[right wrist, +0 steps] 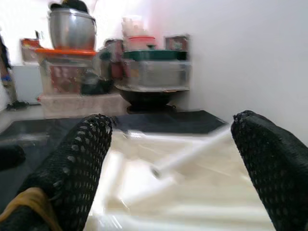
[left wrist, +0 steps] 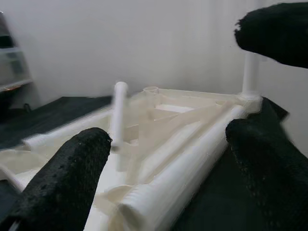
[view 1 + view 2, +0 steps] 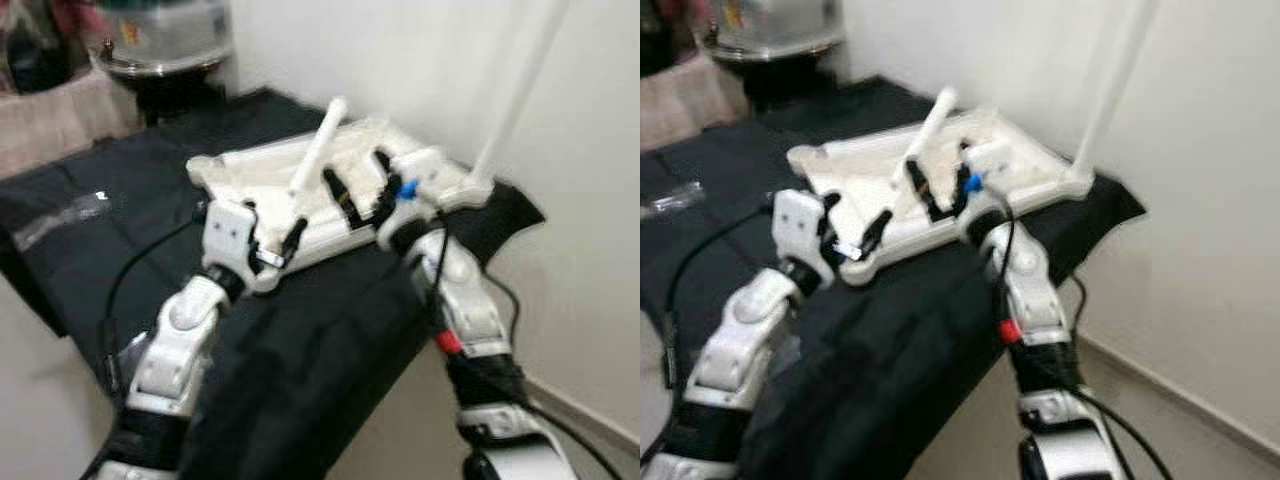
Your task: Building children table
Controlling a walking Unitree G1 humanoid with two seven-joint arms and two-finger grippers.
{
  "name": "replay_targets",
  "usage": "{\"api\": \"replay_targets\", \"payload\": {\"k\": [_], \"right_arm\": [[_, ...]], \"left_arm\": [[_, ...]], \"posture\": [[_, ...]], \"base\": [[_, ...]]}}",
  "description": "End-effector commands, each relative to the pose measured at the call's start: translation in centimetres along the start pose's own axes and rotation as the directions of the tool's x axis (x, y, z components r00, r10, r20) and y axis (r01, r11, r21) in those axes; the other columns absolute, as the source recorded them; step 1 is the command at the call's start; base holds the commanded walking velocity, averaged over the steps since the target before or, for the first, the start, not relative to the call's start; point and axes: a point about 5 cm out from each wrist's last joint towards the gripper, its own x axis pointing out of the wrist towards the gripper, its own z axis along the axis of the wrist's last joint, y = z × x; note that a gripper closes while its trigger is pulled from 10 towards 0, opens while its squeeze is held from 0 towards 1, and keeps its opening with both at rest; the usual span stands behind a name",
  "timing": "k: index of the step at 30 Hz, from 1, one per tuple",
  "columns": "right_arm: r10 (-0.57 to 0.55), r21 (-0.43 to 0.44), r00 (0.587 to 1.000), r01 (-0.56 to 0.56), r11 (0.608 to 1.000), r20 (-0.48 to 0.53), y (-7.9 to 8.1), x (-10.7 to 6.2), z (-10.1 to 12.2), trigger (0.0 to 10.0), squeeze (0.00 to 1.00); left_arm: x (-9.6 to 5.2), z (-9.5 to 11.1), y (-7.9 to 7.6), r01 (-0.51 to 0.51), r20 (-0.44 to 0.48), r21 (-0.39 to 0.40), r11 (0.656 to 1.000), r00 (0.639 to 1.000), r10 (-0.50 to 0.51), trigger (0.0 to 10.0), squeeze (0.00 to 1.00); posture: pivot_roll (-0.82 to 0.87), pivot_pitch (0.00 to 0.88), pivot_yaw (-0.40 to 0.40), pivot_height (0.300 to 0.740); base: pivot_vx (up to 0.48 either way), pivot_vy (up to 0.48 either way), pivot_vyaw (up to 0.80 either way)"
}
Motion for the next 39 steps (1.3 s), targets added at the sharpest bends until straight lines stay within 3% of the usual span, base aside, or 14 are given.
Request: {"api": "replay_targets", "payload": {"k": [1,7,10,16,18,24,26,28,29,30,33,34,36,39], "right_arm": [[-0.018,-0.016,0.999,0.017,1.000,-0.043,-0.4,-0.5,-0.5,10.0,0.00],[-0.028,-0.042,0.996,0.024,0.999,-0.090,-0.6,-1.0,-1.1,10.0,0.00],[0.005,-0.146,0.985,-0.031,0.989,-0.174,-0.6,-1.6,-1.7,10.0,0.00],[0.025,-0.178,0.986,-0.055,0.982,-0.167,-0.5,-1.0,-0.6,10.0,0.00],[0.034,-0.186,0.986,-0.064,0.980,-0.161,-0.1,-0.8,-0.1,10.0,0.00],[0.023,-0.191,0.986,-0.055,0.980,-0.165,0.4,-0.4,0.6,10.0,0.00],[0.011,-0.225,0.987,-0.047,0.973,-0.159,0.6,0.5,1.7,10.0,0.00],[0.005,-0.273,0.993,-0.037,0.961,-0.118,0.8,2.2,4.3,10.0,0.00],[0.008,-0.318,0.998,-0.029,0.948,-0.067,1.3,3.7,7.0,10.0,0.00],[0.008,-0.318,0.998,-0.029,0.948,-0.067,1.3,3.7,7.0,10.0,0.00],[0.052,-0.338,0.985,0.007,0.941,0.164,3.4,6.9,16.4,10.0,0.00],[0.052,-0.338,0.985,0.007,0.941,0.164,3.4,6.9,16.4,10.0,0.00],[0.075,-0.318,0.962,0.013,0.948,0.264,4.4,7.1,19.6,10.0,0.00],[0.090,-0.317,0.954,0.006,0.948,0.287,4.7,7.1,20.4,10.0,0.00]], "left_arm": [[-0.1,0.0,-0.4,0.019,-0.013,-0.026,0.999,1.000,-0.020,10.0,0.00],[0.3,0.1,0.5,-0.033,-0.043,-0.052,0.998,0.999,0.030,10.0,0.00],[0.6,-0.2,2.6,-0.134,-0.115,-0.012,0.991,0.985,0.132,10.0,0.00],[0.6,-0.6,3.8,-0.198,-0.166,-0.025,0.980,0.968,0.191,10.0,0.00],[0.5,-1.0,4.4,-0.245,-0.202,-0.069,0.967,0.953,0.227,10.0,0.00],[0.6,-0.8,5.0,-0.280,-0.216,-0.066,0.958,0.941,0.260,10.0,0.00],[0.8,-0.5,5.0,-0.281,-0.205,-0.080,0.956,0.944,0.260,10.0,0.00],[1.0,-0.1,4.9,-0.277,-0.197,-0.100,0.956,0.947,0.254,10.0,0.00],[1.2,0.2,4.8,-0.270,-0.191,-0.118,0.956,0.951,0.245,10.0,0.00],[1.2,0.2,4.8,-0.270,-0.191,-0.118,0.956,0.951,0.245,10.0,0.00],[1.6,1.1,4.4,-0.249,-0.180,-0.152,0.957,0.959,0.220,10.0,0.00],[1.6,1.1,4.4,-0.249,-0.180,-0.152,0.957,0.959,0.220,10.0,0.00],[1.7,1.5,4.4,-0.247,-0.176,-0.165,0.955,0.960,0.218,10.0,0.00],[1.7,1.7,4.5,-0.254,-0.171,-0.175,0.951,0.959,0.225,10.0,0.00]], "posture": [[-0.10,0.000,0.006,0.740],[-0.10,0.000,0.011,0.740],[-0.10,0.000,0.018,0.740],[-0.10,0.006,0.021,0.740],[-0.10,0.024,0.025,0.740],[-0.10,0.068,0.033,0.740],[-0.10,0.092,0.036,0.740],[-0.11,0.137,0.045,0.740],[-0.11,0.143,0.044,0.740],[-0.11,0.143,0.044,0.740],[-0.11,0.199,0.047,0.740],[-0.11,0.199,0.047,0.740],[-0.10,0.206,0.043,0.740],[-0.10,0.208,0.037,0.740]], "base": [[0.000,-0.412,0.00],[0.000,-0.137,0.00],[0.000,0.000,0.00],[0.000,0.000,0.00],[0.000,0.480,0.00],[0.000,0.480,0.00],[0.000,0.000,0.00],[0.000,0.000,0.00],[0.000,0.000,0.00],[0.000,0.000,0.00],[0.000,0.000,0.00],[0.000,0.000,0.00],[0.000,0.000,0.00],[0.000,0.000,0.00]]}}
